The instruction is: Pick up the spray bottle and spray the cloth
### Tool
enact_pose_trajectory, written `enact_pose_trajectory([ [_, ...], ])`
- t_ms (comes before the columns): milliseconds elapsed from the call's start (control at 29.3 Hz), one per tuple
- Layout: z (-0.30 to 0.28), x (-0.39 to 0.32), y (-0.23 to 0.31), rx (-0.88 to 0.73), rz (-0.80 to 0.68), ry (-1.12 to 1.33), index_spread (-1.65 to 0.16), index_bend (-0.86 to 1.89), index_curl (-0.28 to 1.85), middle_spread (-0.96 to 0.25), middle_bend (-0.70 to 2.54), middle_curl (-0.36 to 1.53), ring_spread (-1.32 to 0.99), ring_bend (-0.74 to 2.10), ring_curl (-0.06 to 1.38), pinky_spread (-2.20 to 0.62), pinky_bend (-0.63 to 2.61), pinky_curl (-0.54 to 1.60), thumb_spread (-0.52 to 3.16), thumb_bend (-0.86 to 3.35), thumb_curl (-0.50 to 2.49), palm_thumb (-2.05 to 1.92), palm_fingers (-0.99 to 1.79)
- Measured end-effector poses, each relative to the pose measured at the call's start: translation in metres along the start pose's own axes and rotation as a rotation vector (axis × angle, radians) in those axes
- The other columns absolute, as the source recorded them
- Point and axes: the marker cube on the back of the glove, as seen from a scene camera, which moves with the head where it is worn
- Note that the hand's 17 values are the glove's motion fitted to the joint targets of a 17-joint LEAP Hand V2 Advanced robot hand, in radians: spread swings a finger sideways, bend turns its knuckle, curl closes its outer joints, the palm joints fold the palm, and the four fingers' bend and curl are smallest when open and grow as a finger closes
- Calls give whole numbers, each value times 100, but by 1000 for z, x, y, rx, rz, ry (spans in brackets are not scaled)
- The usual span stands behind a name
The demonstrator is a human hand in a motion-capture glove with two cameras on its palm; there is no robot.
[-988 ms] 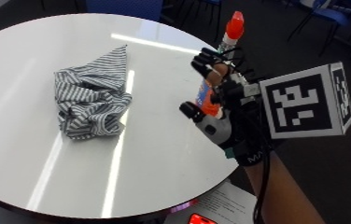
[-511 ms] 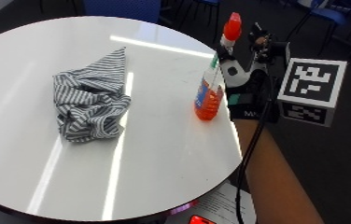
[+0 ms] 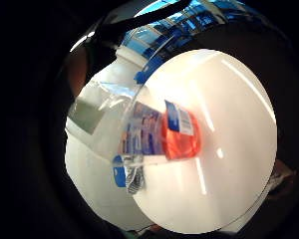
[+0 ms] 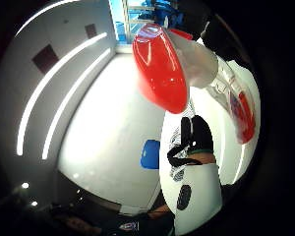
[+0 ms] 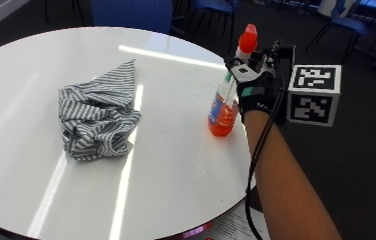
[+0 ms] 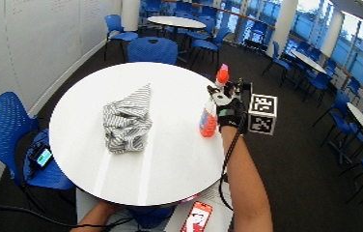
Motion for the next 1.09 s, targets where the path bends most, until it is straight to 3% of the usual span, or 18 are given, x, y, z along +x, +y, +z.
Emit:
enact_pose_trajectory([
  [648,27,12,-16,-95,149,-51,-33,18,37,-21,43,43,-15,50,38,14,8,19,81,-2,52,101,95],
  [886,29,-1,-17,-114,121,-60,-32,20,39,-21,47,46,-19,51,40,10,10,17,70,-3,56,101,104],
  [1091,26,-16,-16,-98,65,-73,-31,15,39,-22,40,46,-20,50,42,-10,34,27,62,-3,58,101,118],
])
